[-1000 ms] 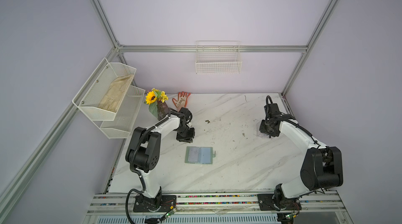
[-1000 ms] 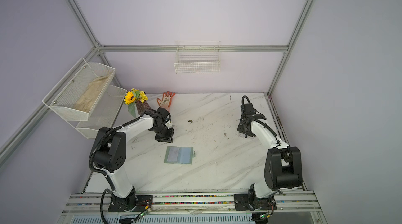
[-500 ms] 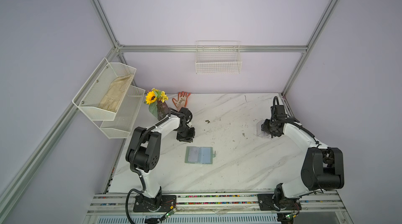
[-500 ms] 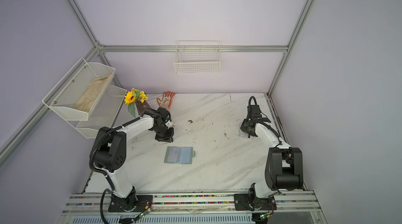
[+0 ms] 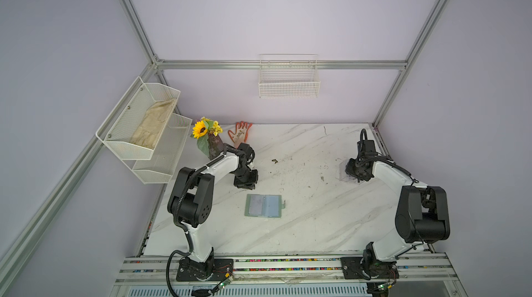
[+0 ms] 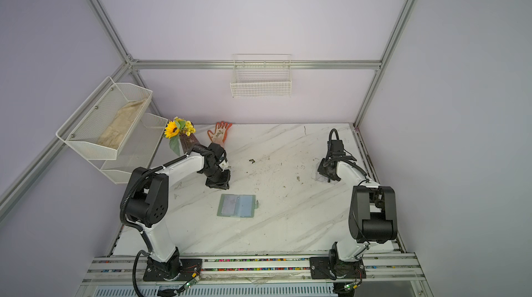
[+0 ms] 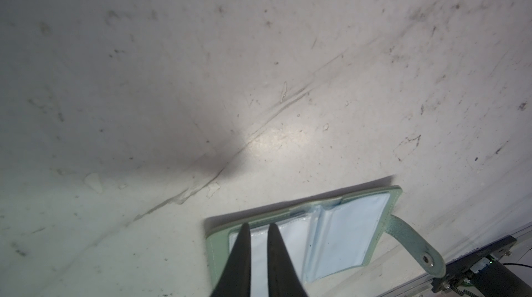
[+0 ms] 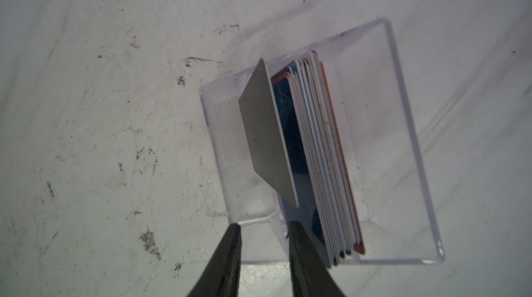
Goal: Insert credit cards into a card holder
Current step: Pick up the credit card from the storage box.
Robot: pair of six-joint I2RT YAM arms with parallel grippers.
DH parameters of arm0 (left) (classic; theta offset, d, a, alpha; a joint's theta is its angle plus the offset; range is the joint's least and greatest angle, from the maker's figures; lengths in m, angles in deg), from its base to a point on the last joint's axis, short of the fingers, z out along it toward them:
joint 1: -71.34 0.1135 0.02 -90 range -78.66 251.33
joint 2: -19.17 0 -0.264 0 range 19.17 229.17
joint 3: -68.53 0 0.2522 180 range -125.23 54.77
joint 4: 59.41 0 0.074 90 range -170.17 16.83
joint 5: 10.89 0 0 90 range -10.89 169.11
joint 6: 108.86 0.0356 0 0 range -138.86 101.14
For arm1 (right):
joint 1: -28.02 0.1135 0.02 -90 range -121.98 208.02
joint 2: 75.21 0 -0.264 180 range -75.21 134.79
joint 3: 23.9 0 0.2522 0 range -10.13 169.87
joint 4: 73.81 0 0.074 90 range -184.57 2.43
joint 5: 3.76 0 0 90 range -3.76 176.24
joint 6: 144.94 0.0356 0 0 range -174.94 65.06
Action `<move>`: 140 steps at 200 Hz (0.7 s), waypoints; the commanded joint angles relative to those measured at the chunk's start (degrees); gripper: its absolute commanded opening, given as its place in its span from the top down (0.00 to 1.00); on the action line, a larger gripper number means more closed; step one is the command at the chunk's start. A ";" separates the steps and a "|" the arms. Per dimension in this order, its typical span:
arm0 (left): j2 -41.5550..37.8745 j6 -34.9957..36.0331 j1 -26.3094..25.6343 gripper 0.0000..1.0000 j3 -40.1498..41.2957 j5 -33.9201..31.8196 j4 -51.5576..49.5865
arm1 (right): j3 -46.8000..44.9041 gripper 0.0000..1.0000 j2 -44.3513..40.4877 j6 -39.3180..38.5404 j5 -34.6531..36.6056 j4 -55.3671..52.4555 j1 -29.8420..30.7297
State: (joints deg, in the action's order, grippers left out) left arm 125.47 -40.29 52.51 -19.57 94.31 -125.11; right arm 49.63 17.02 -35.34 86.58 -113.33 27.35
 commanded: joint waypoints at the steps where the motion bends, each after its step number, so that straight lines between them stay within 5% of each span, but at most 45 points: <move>1: 0.33 0.20 -0.24 0.86 1.22 0.13 0.33 | 0.83 0.68 0.77 -1.26 0.63 1.00 -0.65; 140: 1.81 0.30 -0.24 0.86 0.47 0.97 0.35 | 3.10 0.78 5.07 -3.68 -0.95 5.14 -1.07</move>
State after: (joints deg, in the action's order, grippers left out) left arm 127.08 -40.29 52.51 -19.57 94.36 -125.11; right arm 51.38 21.06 -37.70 86.15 -109.33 26.61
